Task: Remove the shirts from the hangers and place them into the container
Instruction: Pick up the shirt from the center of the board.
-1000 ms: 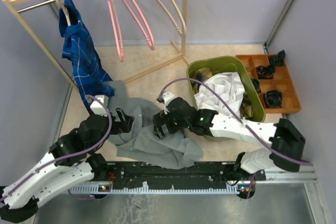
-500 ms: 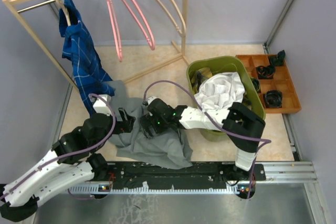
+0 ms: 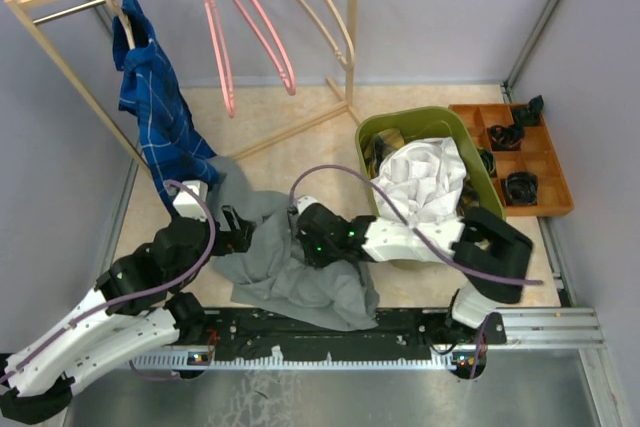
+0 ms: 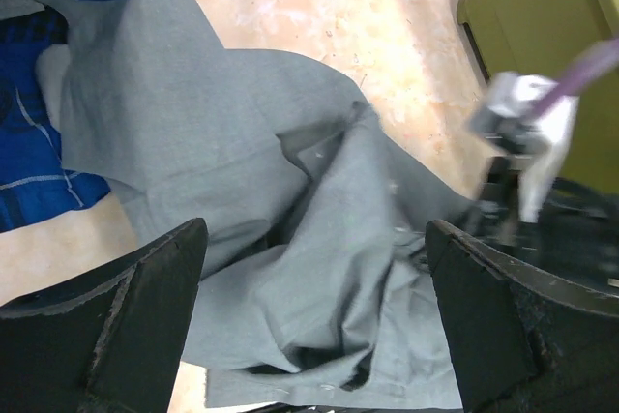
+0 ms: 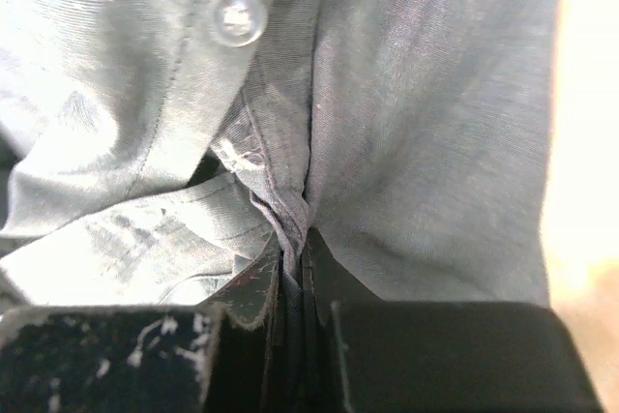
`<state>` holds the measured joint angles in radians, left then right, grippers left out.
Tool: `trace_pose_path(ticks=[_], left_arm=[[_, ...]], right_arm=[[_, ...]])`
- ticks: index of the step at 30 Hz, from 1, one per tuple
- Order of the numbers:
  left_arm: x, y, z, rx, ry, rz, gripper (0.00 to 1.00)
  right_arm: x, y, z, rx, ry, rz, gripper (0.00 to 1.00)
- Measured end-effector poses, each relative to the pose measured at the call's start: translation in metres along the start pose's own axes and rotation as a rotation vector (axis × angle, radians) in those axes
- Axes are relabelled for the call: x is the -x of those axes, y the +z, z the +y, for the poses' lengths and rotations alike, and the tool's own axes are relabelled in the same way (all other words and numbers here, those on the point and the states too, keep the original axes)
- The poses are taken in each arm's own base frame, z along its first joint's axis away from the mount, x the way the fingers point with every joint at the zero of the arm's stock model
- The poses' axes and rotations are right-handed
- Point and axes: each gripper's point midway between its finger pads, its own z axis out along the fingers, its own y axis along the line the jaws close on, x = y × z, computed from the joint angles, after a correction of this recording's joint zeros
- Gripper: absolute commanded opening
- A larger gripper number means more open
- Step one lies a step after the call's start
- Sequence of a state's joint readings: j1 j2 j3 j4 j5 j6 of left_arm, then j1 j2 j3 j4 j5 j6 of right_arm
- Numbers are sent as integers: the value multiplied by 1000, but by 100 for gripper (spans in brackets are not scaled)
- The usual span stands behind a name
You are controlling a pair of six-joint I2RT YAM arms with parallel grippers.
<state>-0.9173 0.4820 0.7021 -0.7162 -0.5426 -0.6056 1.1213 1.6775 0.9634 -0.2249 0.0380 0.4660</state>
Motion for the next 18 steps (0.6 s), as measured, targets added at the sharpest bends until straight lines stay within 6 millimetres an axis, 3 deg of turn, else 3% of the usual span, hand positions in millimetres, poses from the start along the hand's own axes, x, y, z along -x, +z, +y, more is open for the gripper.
trace_pose_path(ticks=[2, 5, 9, 13, 16, 18], left_arm=[[0, 0, 0, 1, 0, -1, 99], [0, 0, 1, 3, 0, -2, 99], [0, 0, 1, 4, 0, -2, 99], [0, 1, 1, 6, 2, -1, 99], [-1, 1, 1, 7, 4, 2, 99], [-1, 1, 1, 8, 5, 3, 99]], right_arm=[[4, -26, -1, 16, -5, -62, 0], [29, -71, 1, 50, -9, -221, 0], [66, -149, 0, 98, -4, -500, 0], [89, -216, -9, 106, 34, -731, 0], [102, -238, -16, 87, 72, -826, 0], [107, -232, -15, 74, 72, -819, 3]])
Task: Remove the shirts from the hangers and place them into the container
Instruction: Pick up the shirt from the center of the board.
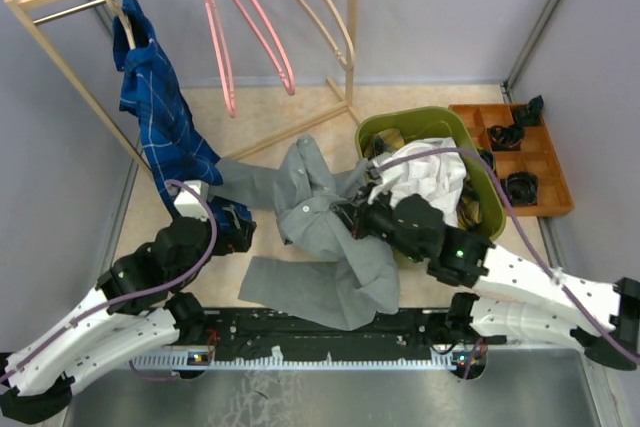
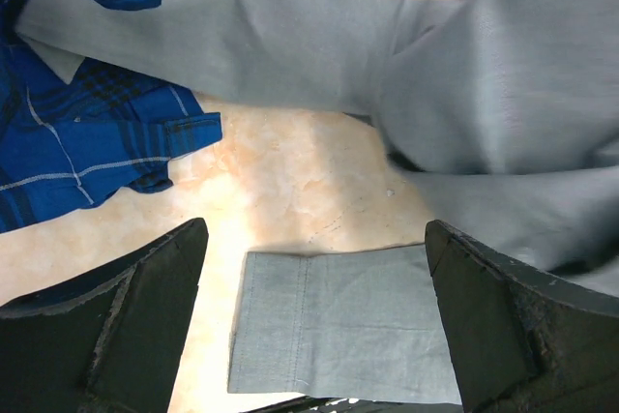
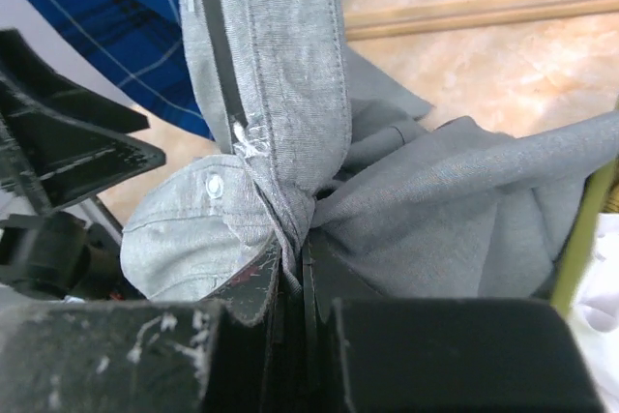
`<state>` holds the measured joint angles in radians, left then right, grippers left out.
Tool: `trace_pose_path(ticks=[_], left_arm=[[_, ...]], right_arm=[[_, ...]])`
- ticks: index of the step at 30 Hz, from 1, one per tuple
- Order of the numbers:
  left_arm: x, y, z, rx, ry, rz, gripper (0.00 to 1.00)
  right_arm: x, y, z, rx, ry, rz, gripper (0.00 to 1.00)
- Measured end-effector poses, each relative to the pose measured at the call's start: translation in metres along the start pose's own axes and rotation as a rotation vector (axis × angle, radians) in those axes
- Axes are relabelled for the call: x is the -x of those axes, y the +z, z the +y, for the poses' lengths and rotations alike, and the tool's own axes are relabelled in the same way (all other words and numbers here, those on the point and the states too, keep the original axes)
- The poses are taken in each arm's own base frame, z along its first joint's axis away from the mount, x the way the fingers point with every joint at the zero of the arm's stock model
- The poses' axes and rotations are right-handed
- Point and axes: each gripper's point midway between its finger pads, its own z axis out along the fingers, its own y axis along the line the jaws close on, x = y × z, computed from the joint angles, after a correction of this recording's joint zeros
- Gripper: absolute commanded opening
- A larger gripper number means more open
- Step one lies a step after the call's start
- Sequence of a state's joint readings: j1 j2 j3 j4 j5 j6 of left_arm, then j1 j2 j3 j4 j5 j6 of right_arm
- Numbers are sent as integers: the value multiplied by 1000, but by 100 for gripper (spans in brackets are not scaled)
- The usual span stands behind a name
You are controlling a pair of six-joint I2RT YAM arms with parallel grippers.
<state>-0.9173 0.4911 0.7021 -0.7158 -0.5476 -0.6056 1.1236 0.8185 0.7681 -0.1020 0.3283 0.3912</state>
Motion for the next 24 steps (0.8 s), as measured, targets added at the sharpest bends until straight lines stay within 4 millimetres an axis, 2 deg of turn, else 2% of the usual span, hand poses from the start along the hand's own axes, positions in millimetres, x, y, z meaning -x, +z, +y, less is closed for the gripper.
trace_pose_path(ticks=[2, 4, 7, 10, 12, 13, 16, 18, 24], left_arm=[[0, 0, 0, 0, 0, 0, 99], [0, 0, 0, 1, 0, 0, 99], [0, 0, 0, 2, -1, 0, 99], [0, 0, 0, 2, -3, 0, 99], [0, 0, 0, 3, -2, 0, 99], [0, 0, 0, 2, -3, 0, 99], [0, 0, 0, 3, -2, 0, 99], [0, 0, 0, 3, -2, 0, 99], [0, 0, 0, 2, -3, 0, 99]], right_arm=[[-11, 18, 3, -18, -17, 52, 11], [-28, 41, 7, -35, -35, 125, 13], [-74, 76, 6, -83, -62, 286, 22], [-115, 94, -1, -133, -77, 432, 41], [-135, 101, -5, -153, -81, 513, 61], [-143, 103, -8, -156, -86, 550, 68], [-148, 100, -9, -147, -76, 588, 88], [-146, 100, -7, -136, -82, 585, 97], [-130, 102, -9, -136, -116, 533, 99]])
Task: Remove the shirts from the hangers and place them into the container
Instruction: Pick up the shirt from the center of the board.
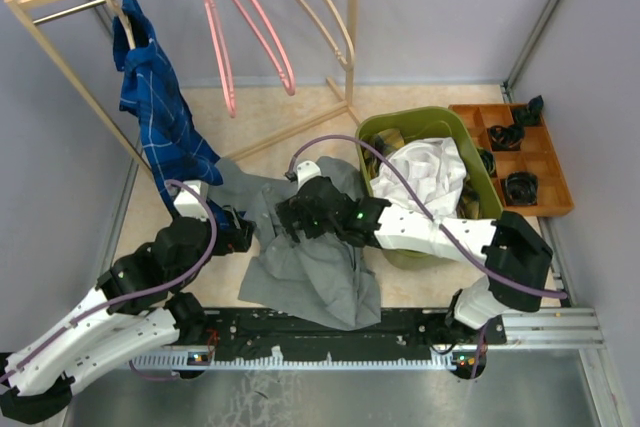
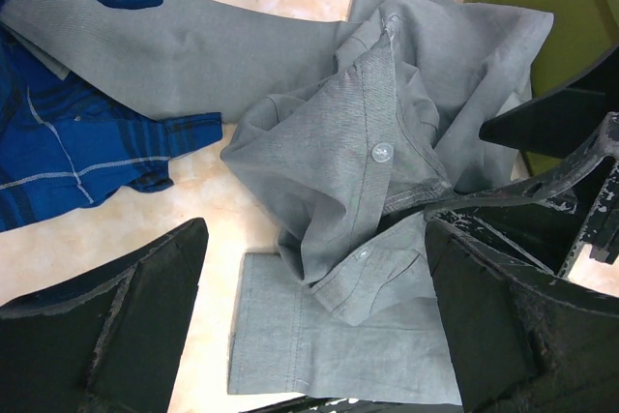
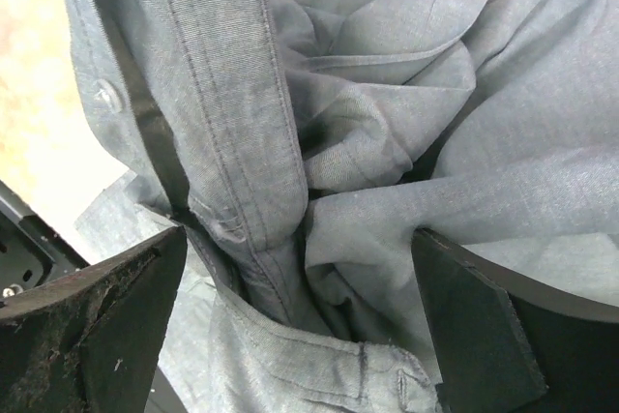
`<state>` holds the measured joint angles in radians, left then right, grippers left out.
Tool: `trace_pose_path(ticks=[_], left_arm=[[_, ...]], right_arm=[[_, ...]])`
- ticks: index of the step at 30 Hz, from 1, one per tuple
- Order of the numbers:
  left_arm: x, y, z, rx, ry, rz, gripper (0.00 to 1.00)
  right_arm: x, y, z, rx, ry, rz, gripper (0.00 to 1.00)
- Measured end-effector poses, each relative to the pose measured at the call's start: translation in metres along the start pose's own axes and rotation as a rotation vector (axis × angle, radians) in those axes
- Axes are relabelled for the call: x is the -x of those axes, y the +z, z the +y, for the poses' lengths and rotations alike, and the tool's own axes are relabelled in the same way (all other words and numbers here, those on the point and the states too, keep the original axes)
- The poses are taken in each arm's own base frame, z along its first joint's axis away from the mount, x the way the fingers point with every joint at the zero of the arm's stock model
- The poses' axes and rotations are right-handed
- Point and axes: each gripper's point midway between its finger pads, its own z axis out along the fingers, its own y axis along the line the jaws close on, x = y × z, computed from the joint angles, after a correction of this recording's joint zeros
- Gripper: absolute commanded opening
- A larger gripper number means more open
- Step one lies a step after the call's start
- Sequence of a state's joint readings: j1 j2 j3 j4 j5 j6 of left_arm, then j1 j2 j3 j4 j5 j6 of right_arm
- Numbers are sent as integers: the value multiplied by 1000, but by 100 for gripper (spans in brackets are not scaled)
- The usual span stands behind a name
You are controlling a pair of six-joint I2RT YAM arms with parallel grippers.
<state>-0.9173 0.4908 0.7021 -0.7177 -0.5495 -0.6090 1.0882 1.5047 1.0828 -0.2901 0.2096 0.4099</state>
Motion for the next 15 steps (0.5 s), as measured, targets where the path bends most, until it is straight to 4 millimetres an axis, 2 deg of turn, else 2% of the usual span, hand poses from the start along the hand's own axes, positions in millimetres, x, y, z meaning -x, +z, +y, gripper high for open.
trace_pose_path(ticks=[4, 8, 13, 15], left_arm=[[0, 0, 0, 0, 0, 0, 99], [0, 0, 0, 0, 0, 0, 99], [0, 0, 0, 0, 1, 0, 99], [0, 0, 0, 0, 0, 0, 99]], right_arm=[[5, 8, -3, -19, -33, -7, 99], [4, 39, -14, -69, -38, 24, 99], [-35, 83, -36, -128, -33, 174, 99], [-53, 97, -43, -147, -29, 239, 95]])
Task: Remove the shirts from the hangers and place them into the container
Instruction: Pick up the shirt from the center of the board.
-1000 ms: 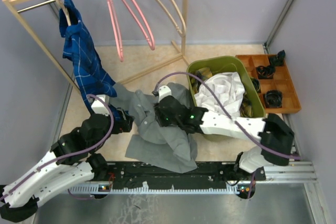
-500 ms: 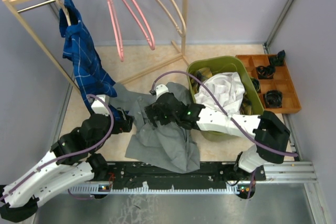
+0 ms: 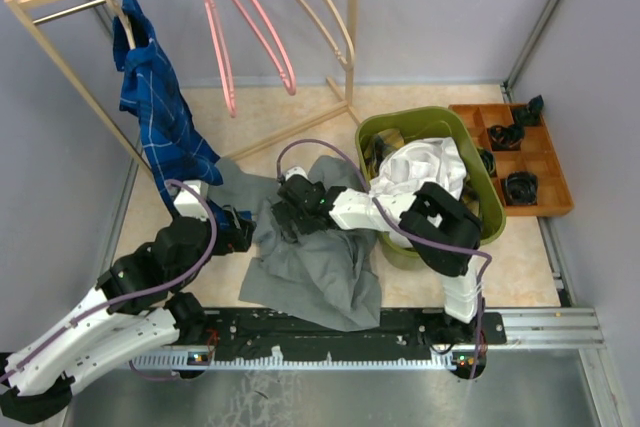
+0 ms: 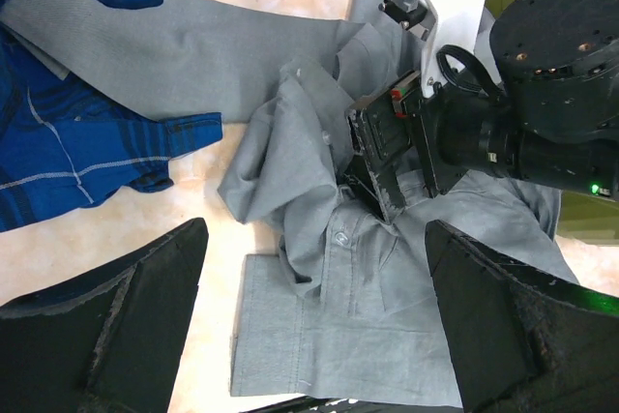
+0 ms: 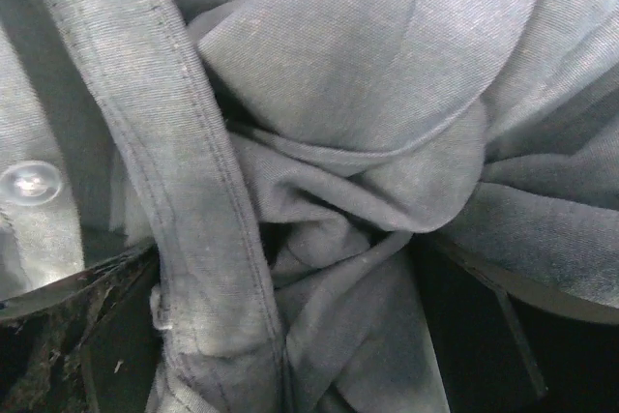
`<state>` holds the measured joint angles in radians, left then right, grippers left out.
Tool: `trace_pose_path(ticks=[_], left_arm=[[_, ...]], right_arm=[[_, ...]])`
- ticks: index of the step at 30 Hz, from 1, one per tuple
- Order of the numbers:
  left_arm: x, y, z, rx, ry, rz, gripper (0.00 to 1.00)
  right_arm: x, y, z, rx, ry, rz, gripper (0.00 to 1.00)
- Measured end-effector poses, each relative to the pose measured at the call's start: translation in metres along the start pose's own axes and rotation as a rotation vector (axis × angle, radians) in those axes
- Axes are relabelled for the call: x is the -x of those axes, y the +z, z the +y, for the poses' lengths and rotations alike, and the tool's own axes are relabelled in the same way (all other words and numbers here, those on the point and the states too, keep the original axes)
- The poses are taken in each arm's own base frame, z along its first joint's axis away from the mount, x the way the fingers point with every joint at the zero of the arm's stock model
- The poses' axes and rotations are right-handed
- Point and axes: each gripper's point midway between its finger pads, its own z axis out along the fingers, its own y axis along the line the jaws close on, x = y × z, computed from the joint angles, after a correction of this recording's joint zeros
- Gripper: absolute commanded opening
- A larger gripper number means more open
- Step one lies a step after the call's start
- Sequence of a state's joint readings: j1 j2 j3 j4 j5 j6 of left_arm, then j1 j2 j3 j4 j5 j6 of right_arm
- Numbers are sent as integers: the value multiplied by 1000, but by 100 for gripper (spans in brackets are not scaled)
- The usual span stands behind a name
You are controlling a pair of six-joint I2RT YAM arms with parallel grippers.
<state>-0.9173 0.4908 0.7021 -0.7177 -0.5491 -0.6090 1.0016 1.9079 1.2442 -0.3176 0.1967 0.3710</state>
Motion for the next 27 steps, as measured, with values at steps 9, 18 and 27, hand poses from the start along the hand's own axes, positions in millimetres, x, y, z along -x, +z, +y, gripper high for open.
trace_pose_path(ticks=[9, 18, 27], left_arm=[[-1, 1, 0, 2, 3, 3, 99], [-5, 4, 0, 15, 17, 21, 99], [-4, 3, 1, 12, 18, 15, 99]], right_arm=[[-13, -1, 3, 48, 14, 8, 3], [-13, -94, 8, 204, 74, -116, 0], [65, -271, -35, 240, 200, -665, 0]])
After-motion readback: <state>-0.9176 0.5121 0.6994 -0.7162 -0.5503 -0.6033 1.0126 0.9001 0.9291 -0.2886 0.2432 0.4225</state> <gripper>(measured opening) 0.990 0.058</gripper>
